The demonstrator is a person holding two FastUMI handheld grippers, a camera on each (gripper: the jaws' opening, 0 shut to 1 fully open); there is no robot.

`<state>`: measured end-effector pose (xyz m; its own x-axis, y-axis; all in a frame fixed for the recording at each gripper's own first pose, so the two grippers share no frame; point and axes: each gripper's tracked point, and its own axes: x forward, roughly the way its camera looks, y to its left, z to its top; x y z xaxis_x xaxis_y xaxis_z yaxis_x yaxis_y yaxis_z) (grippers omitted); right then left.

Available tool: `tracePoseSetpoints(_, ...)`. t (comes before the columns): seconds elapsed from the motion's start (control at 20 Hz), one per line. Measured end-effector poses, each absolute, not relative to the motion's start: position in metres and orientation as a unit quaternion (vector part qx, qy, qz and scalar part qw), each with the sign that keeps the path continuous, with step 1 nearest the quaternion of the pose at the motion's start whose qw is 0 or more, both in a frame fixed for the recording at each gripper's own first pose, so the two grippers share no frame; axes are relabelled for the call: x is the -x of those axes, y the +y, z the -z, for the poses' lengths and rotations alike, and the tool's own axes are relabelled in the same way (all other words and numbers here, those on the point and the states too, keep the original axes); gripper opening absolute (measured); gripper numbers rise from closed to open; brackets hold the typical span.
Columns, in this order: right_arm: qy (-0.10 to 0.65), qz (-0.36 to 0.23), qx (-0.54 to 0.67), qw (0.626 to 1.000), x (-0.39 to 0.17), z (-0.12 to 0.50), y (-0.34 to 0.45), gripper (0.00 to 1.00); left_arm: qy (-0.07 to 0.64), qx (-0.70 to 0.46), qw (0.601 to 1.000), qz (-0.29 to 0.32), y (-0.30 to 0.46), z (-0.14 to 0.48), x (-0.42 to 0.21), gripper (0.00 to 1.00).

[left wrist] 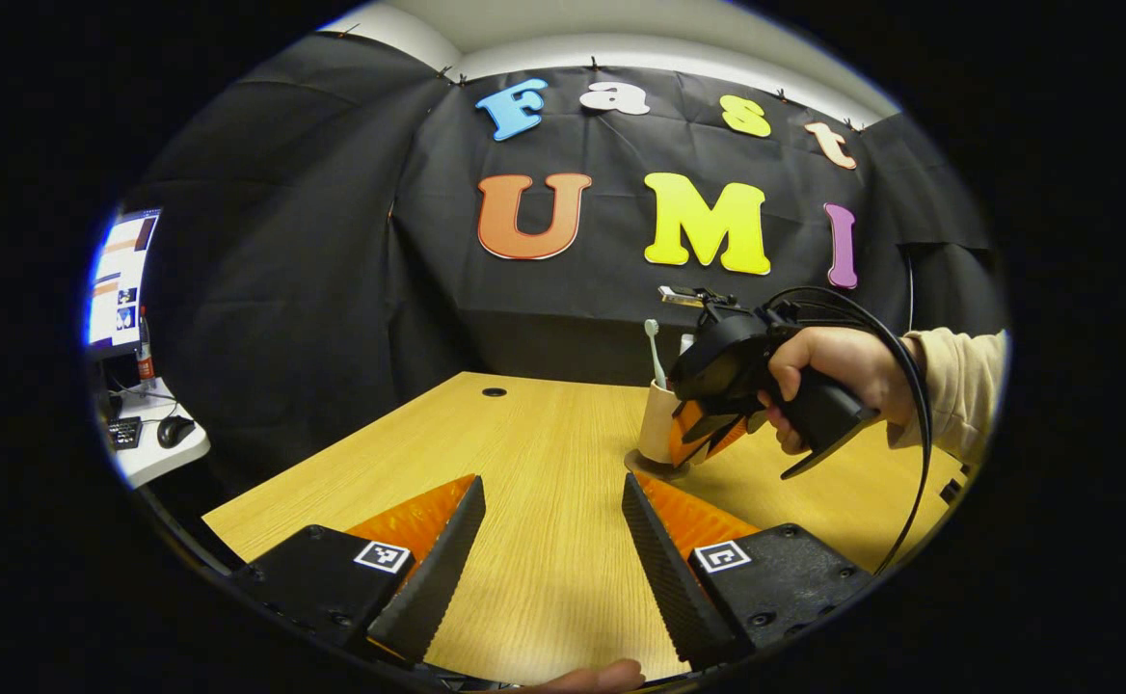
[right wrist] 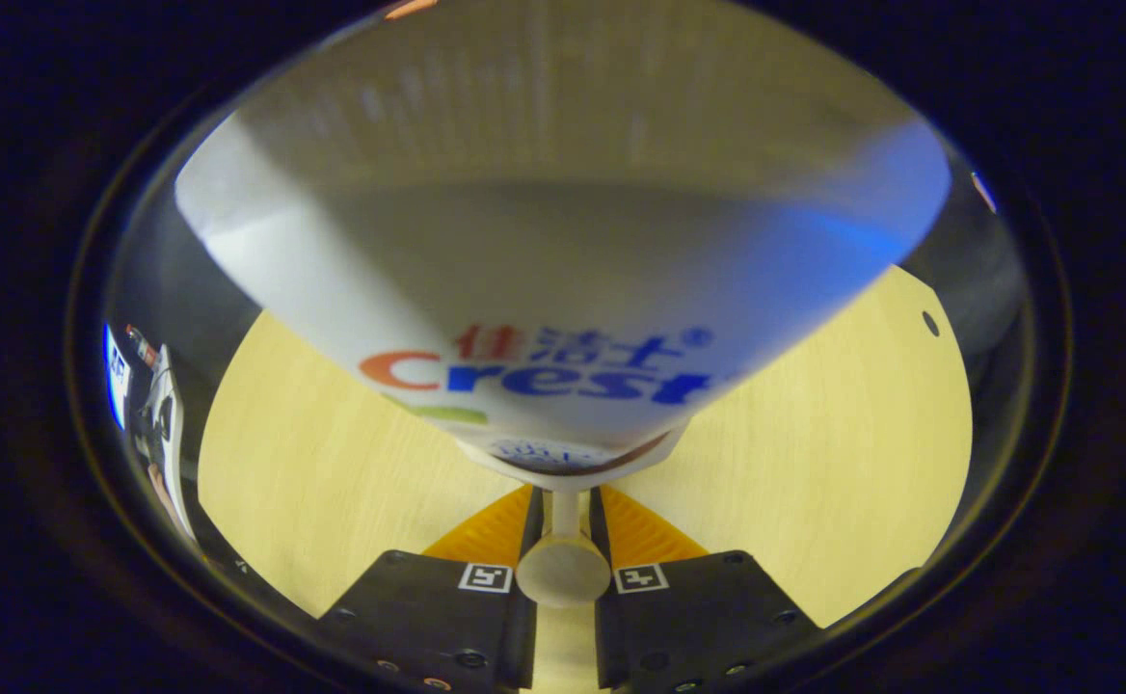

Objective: Put the toothbrush and toothpaste on the desktop into the cup, then pick up the cup and place it on the coaster on the desktop.

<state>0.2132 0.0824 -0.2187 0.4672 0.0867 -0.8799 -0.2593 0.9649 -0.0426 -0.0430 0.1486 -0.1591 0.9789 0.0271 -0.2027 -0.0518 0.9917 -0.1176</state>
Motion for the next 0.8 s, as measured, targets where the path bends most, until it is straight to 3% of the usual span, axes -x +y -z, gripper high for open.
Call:
tracePoseSetpoints(0.55,0.512,-0.073,0.089,0.852,-0.208,0.191,0.082,0.26,0.113,0.067,0.991,-0.023,0.154,0.166,0.054,0.91)
tracePoseSetpoints(0.65,0.497,-0.083,0.083,0.860,-0.202,0.175,0.086,0.37,0.116,0.068,0.991,-0.024,0.154,0.169,0.055,0.91)
tracePoseSetpoints(0.7,0.489,-0.092,0.074,0.864,-0.197,0.165,0.089,0.58,0.117,0.067,0.991,-0.024,0.154,0.169,0.055,0.91)
tracePoseSetpoints(0.8,0.472,-0.091,0.064,0.875,-0.186,0.146,0.083,0.70,0.115,0.061,0.991,-0.023,0.153,0.166,0.054,0.91)
